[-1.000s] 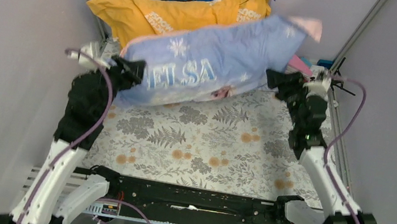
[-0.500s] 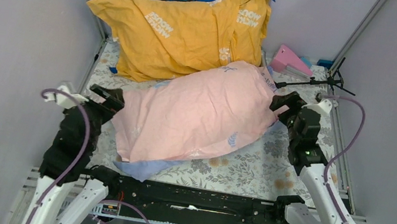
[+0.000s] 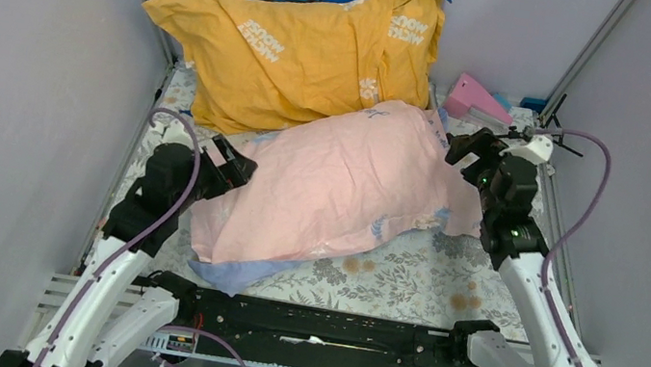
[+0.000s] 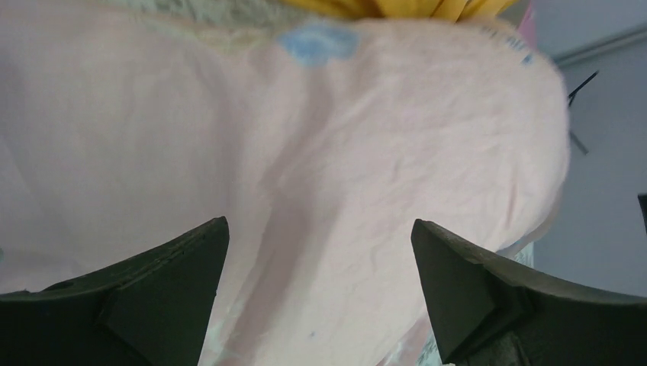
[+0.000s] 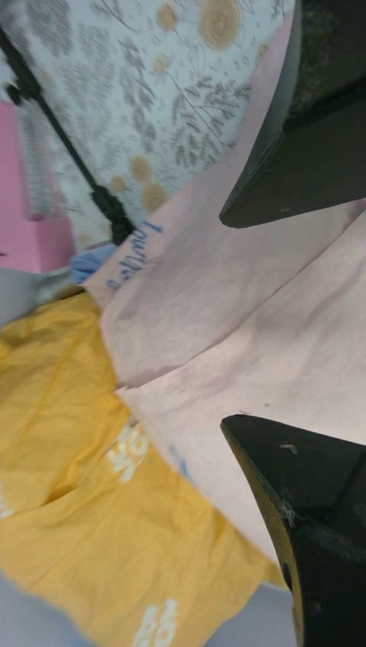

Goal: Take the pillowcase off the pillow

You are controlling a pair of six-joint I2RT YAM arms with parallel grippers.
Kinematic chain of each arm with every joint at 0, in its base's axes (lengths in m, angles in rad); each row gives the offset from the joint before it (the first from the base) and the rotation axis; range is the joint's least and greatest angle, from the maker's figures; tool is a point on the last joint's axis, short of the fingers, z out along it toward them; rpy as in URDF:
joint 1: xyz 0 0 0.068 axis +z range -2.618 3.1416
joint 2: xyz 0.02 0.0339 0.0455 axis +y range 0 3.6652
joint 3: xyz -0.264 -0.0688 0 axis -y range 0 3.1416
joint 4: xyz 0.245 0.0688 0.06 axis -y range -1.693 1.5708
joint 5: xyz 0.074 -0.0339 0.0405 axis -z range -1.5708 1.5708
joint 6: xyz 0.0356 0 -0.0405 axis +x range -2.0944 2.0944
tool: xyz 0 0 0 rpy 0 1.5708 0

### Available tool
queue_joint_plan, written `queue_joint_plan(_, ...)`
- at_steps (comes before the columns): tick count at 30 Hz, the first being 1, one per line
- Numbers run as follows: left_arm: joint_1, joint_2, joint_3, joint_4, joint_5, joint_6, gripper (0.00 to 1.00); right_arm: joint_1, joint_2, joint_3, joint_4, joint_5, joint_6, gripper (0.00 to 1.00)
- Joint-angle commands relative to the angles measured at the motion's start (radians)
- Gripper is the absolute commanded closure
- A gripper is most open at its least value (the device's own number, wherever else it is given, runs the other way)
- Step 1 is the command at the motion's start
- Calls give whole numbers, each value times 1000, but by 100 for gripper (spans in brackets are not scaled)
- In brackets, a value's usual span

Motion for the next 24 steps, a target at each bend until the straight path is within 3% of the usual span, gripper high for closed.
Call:
queue_joint_plan(1,-1,32,-56,10,138,-2,1,-2,161,-9,14,-118,-2,1)
queue_joint_plan(4,0,43,-103,41,161,-20,1,5,317,40,53,-495,-54,0)
queue_joint_plan(6,-1,42,-119,57,138,2,1,52,455,132,6,-669,-39,0)
queue_joint_plan(10,-1,45,-86,14,17,32,1,301,542,213,-15,-685,-112,0)
queue_joint_plan(14,-1,29,-64,-19,-89,-6,1,405,520,172,97,-739,-73,0)
queue_joint_plan(16,-1,17,-57,-56,-182,-49,1,406,459,175,34,-644,-120,1)
queue_joint_plan(20,-1,-10,-4,-164,-354,-102,1,404,251,102,9,-251,-201,1)
queue_joint_plan(24,-1,-53,71,-190,-351,-71,1,402,99,39,28,59,-249,0)
